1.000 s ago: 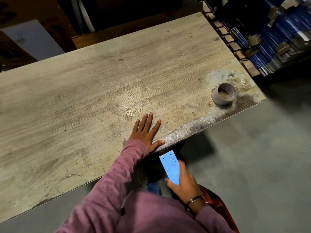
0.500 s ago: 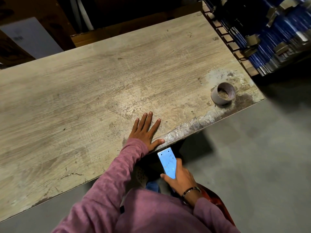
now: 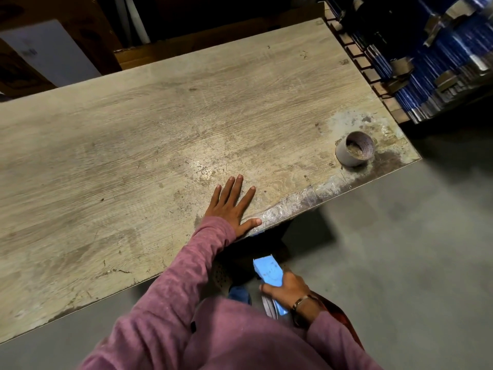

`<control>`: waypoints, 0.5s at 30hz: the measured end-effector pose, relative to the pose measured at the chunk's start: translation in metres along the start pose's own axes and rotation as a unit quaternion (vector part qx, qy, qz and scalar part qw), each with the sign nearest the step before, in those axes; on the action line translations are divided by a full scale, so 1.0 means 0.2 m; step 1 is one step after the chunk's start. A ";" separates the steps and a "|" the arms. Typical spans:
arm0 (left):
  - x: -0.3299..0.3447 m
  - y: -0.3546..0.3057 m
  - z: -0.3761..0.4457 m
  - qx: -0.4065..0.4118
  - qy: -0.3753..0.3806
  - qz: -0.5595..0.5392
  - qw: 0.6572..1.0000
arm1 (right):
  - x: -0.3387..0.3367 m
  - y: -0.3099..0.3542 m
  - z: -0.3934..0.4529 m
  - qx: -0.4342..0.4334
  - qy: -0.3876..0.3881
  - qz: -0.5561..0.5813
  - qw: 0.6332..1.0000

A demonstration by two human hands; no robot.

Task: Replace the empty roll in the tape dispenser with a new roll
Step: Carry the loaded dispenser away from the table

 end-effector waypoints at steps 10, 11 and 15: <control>-0.20 0.09 -0.14 -0.003 -0.046 -0.152 0.987 | -0.23 0.10 -0.12 -0.148 0.068 0.365 0.917; -0.22 0.11 -0.20 -0.009 -0.082 -0.191 0.978 | -0.24 0.11 -0.13 -0.158 0.101 0.399 0.898; -0.13 0.10 -0.33 -0.027 -0.049 -0.477 0.877 | -0.21 0.18 -0.19 -0.169 0.249 0.494 0.816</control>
Point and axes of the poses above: each hand's wrist, its own z-axis towards the middle knuckle, its own x-axis out of the palm, y = z × x, the point moved 8 cm from there along z, towards the middle knuckle, and after that the axes turned 11 degrees about y, right-handed, at the moved point
